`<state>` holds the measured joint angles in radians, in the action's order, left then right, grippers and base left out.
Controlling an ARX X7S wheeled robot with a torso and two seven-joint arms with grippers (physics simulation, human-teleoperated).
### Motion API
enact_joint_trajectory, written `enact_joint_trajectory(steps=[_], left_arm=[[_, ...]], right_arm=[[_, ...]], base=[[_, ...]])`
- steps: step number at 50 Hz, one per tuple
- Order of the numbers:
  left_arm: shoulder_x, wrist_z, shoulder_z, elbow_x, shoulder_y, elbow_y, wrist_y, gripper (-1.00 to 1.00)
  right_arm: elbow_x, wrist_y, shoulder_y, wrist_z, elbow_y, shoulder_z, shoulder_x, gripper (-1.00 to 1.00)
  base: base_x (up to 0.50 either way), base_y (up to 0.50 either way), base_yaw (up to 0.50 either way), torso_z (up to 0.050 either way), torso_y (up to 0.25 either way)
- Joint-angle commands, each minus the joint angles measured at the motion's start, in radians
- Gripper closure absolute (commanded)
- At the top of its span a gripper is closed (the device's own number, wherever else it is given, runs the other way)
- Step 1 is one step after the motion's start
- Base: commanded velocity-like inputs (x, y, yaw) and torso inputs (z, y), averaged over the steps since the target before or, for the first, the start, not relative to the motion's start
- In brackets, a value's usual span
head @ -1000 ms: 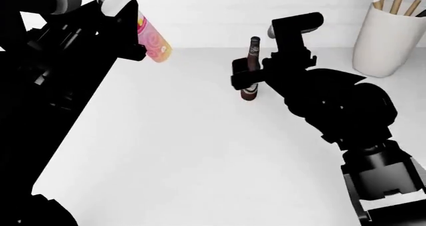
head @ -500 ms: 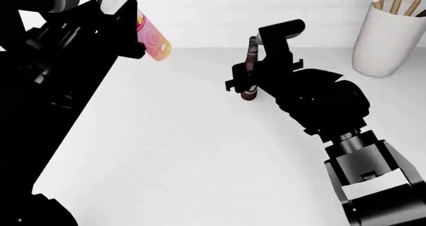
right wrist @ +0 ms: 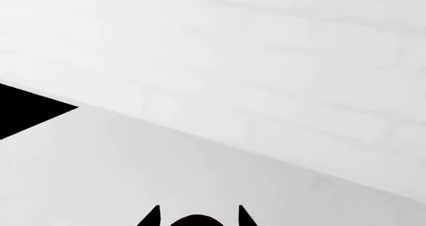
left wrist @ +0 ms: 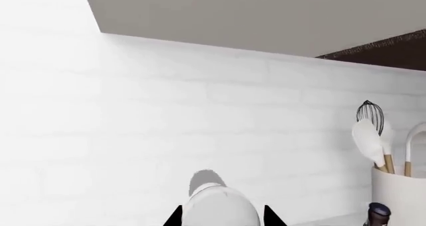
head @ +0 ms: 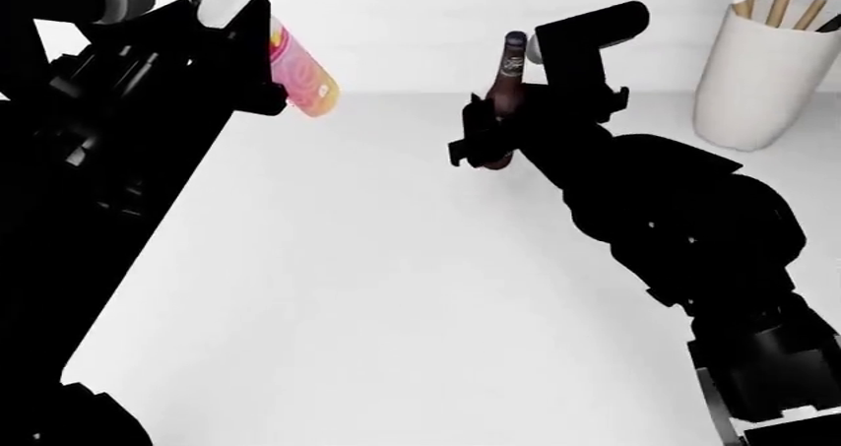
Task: Move the drinks to the dining counter.
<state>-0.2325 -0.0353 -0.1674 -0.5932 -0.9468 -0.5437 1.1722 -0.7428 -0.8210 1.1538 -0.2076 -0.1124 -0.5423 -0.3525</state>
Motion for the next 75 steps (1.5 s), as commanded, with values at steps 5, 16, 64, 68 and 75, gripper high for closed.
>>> enact_joint_trajectory(steps=[5,16,64,68,75], left_arm=[[-0.030,0.021,0.053,-0.033,0.220,-0.027,0.019,1.00],[-0.034,0.021,0.057,-0.039,0.229,-0.026,0.010,1.00],[-0.054,0.041,0.047,-0.078,0.244,-0.042,0.011,1.00],[-0.055,0.044,0.047,-0.080,0.246,-0.044,0.009,1.00],[-0.057,0.047,0.050,-0.083,0.249,-0.044,0.005,1.00]], right_arm=[[-0.034,-0.035,-0.022,-0.054,0.247,0.021,-0.047,1.00],[-0.048,-0.031,-0.043,-0.084,0.280,0.038,-0.043,1.00],[0.028,-0.036,-0.048,-0.127,0.333,-0.042,-0.075,1.00],[0.027,-0.038,-0.049,-0.130,0.336,-0.042,-0.077,1.00],[0.023,-0.033,-0.052,-0.129,0.338,-0.038,-0.079,1.00]], base=[[-0.50,0.00,0.00,-0.005,0.000],[-0.50,0.03,0.00,0.000,0.000],[-0.35,0.27,0.18,0.000,0.000],[-0.23,-0.03,0.50,0.000,0.000],[-0.22,-0.03,0.50,0.000,0.000]])
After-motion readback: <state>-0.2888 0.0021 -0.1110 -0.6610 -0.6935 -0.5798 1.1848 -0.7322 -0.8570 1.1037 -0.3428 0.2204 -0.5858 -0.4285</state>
